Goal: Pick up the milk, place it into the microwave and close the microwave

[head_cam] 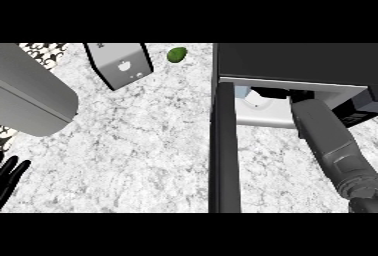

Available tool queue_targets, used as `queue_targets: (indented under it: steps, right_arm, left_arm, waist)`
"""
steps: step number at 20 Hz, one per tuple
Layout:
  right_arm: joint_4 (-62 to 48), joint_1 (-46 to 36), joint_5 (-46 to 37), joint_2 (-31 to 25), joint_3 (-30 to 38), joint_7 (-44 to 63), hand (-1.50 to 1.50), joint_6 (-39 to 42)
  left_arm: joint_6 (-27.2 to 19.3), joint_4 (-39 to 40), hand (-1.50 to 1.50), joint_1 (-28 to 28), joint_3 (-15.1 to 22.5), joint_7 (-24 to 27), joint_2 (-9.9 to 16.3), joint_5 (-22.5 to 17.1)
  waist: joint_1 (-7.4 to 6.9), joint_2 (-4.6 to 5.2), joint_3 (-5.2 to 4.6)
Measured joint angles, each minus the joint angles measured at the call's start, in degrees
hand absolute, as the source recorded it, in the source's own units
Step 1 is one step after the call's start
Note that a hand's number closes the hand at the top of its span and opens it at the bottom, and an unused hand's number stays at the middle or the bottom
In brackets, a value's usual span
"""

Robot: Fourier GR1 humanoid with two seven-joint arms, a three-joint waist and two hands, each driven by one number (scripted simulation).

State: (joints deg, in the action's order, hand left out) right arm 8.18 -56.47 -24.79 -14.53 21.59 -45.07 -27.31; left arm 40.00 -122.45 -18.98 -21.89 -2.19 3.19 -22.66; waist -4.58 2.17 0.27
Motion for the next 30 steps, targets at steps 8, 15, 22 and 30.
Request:
queue_targets:
  steps: [8,15,22,30]
  right_arm:
    - [0.2,2.3,4.9,1.4,3.8,-3.9,-1.5,11.2]
    - [0.9,6.6,8.6,4.0,5.6,-6.9,-1.5,22.6]
    - [4.4,15.0,10.2,7.1,4.5,-10.7,-1.5,28.9]
    - [12.7,26.8,11.1,7.7,1.7,-12.3,-1.5,32.8]
  left_arm:
    - [0.4,-1.1,1.5,0.4,5.2,-1.7,-2.2,1.4]
    - [-1.5,-1.5,1.5,1.1,11.2,-3.4,-3.0,3.7]
    - [-4.8,-2.1,1.5,0.6,18.5,-5.1,-3.1,5.8]
    - [-8.7,0.7,1.5,3.6,27.7,-4.6,-3.2,13.0]
  waist:
    - [1.46,-1.09,-0.36]
    - [2.87,-2.08,-0.52]
    - [4.48,-2.85,-0.5]
    - [6.07,-3.12,-0.45]
